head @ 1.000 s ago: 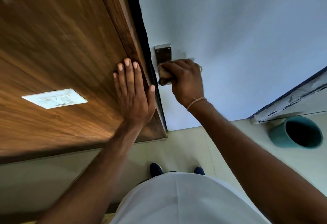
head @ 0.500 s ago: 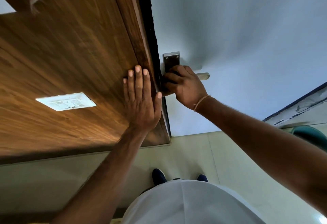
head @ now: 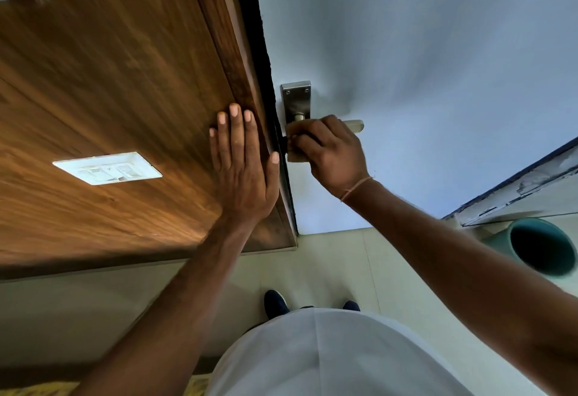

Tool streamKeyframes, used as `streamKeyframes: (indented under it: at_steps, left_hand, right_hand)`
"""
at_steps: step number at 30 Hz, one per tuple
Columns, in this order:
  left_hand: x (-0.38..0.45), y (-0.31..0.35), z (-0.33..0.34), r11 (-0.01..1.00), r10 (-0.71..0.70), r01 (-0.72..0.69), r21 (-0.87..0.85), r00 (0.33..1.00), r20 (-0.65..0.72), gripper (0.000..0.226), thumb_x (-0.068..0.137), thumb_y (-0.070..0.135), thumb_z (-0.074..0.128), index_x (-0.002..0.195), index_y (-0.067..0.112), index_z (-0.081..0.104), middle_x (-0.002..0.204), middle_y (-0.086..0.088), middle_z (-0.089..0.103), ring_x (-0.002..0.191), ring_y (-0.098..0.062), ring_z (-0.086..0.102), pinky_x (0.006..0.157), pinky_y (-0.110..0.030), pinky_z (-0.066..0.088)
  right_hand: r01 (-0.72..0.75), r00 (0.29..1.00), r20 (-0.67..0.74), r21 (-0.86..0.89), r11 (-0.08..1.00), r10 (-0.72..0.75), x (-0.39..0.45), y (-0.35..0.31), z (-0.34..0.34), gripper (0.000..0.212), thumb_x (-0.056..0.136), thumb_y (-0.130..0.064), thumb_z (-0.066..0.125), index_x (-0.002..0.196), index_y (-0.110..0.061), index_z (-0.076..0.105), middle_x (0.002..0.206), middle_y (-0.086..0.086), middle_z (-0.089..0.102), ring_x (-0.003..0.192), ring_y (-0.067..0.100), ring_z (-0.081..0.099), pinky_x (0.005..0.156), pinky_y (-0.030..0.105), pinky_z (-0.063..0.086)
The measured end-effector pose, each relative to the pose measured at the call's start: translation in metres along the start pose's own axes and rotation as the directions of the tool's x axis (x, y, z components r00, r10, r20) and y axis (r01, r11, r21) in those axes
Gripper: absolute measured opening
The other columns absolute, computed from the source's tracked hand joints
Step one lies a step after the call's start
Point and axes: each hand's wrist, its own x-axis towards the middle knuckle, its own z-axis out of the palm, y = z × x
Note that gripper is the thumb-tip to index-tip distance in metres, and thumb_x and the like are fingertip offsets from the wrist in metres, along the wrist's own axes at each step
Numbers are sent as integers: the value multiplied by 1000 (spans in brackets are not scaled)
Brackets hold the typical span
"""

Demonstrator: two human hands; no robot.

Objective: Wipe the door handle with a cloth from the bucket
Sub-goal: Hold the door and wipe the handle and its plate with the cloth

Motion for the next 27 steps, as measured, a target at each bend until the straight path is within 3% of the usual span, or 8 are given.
streamKeyframes:
  at_steps: [5,9,12,14,16,19,23,27]
  left_hand:
    - [0,0,1,1000,6,-6,-3,1000,-10,73,108,39,43,167,-1,25,173,-26,28,163,-42,22,134,-59,19]
    - [1,2,0,1000,2,-2,-8,1000,-23,72,108,37,43,166,-2,27,173,-27,29,163,-44,23,134,-61,20]
    - [2,4,1,1000,2,-3,-15,1000,-27,72,108,37,43,166,-2,26,173,-26,28,162,-45,23,133,-62,21]
    - [1,3,1,1000,3,-3,-15,1000,-26,72,108,37,43,166,-2,26,173,-26,27,163,-45,23,133,-62,20]
    - [1,1,0,1000,13,-13,-10,1000,-16,72,109,38,42,166,-2,25,173,-26,27,163,-44,22,134,-60,19]
    - [0,-1,-2,1000,24,-24,-5,1000,-3,71,110,38,42,167,-1,25,174,-25,26,163,-43,22,134,-60,20]
    - [0,-3,-3,999,37,-37,-14,999,1,71,110,37,41,167,1,23,174,-24,26,163,-42,22,134,-60,20]
    - [0,-2,-2,1000,26,-26,-17,1000,3,72,109,38,41,167,-1,24,174,-25,27,163,-43,23,133,-62,22]
  right_hand:
    - [-74,997,-33,-43,996,72,-5,9,-1,13,95,-7,71,100,-15,79,114,2,76,88,29,65,65,38,53]
    - [-549,828,-61,113,828,557,-29,16,-23,19,81,-12,77,98,-22,75,107,-5,71,88,26,67,64,37,54]
    - [-843,389,124,446,299,913,-21,-7,-21,21,80,-14,73,99,-19,64,101,3,68,80,26,72,64,43,63]
    - [-760,43,400,608,-230,916,-12,-30,-12,20,82,-11,73,100,-12,65,100,12,75,80,28,77,69,45,67]
    - [-515,-116,677,584,-627,727,-5,-49,-4,19,88,-8,72,107,-7,71,103,18,79,91,30,79,86,48,66]
    - [-293,-106,856,460,-838,507,9,-57,4,24,98,-9,66,120,-1,70,112,22,78,93,31,78,80,38,67]
    - [-133,-22,893,443,-887,449,40,-41,6,32,100,-12,64,130,-2,67,111,20,77,78,24,78,60,31,64]
    - [-110,-41,899,431,-896,437,47,-20,-2,37,97,-18,75,130,-3,69,117,17,77,101,27,76,55,31,65]
